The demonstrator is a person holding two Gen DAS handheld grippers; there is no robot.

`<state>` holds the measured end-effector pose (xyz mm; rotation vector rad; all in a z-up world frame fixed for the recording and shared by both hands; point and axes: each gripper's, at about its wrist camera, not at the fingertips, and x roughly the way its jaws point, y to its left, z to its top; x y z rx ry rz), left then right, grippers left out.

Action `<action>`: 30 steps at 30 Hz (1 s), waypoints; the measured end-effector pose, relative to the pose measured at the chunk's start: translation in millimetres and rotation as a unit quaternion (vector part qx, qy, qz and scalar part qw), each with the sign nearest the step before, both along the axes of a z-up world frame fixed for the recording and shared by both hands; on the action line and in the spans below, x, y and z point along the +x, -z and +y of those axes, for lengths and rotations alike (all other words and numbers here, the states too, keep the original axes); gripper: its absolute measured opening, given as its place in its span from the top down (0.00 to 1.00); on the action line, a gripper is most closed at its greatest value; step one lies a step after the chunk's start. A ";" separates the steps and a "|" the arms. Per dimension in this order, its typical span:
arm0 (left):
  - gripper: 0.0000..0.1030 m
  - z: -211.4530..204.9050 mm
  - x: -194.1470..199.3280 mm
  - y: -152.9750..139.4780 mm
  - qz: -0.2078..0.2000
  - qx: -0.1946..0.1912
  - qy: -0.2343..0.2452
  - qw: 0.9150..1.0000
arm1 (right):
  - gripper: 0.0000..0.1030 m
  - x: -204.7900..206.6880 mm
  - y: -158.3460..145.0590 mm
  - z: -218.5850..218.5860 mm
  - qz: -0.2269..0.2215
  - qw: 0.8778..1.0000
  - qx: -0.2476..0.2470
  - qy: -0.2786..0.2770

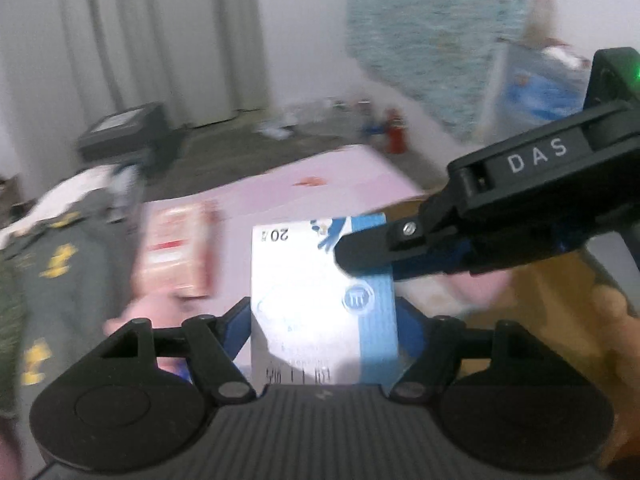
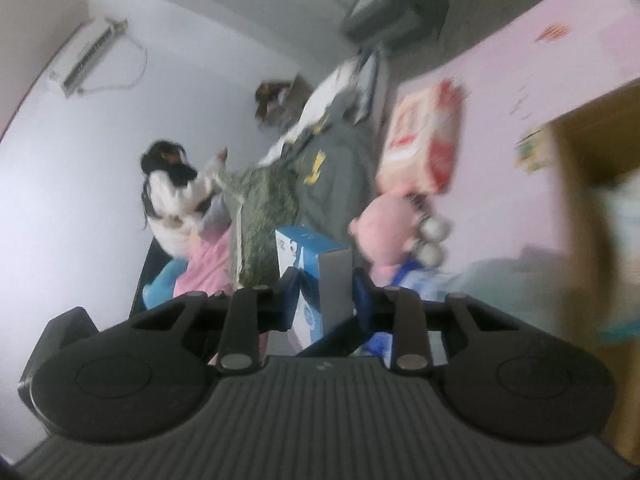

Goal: Organize soft objects
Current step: 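Lift the white-and-blue box out of the pile with the right gripper, then carry the box into the cardboard box and open the right gripper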

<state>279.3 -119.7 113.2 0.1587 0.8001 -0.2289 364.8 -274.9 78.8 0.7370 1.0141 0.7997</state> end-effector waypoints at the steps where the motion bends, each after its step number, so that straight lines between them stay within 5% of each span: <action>1: 0.22 -12.6 -2.8 2.9 0.001 -0.006 0.010 1.000 | 0.77 -4.4 -1.9 -20.4 -0.002 1.000 -0.003 0.013; 7: 0.21 -53.0 -5.7 27.7 0.032 -0.040 0.034 0.998 | 0.80 -20.7 -10.8 -129.5 -0.011 0.994 -0.046 0.094; 12: 0.21 -27.1 -13.0 39.0 0.035 -0.050 0.019 0.998 | 0.80 -13.6 -12.4 -179.8 -0.022 0.985 -0.121 0.124; 18: 0.21 22.2 -36.9 29.8 0.027 -0.043 -0.028 0.998 | 0.79 28.9 4.3 -176.4 -0.034 0.960 -0.269 0.069; 23: 0.21 61.8 -62.0 28.2 0.027 -0.061 -0.065 0.996 | 0.71 61.2 27.9 -151.0 -0.079 0.903 -0.420 0.040; 26: 0.21 79.0 -77.5 26.2 0.018 -0.064 -0.083 0.994 | 0.48 64.5 32.0 -146.1 -0.093 0.894 -0.434 0.061; 30: 0.21 99.0 -96.5 25.1 0.008 -0.081 -0.105 0.991 | 0.44 54.0 29.0 -153.4 -0.113 0.892 -0.430 0.084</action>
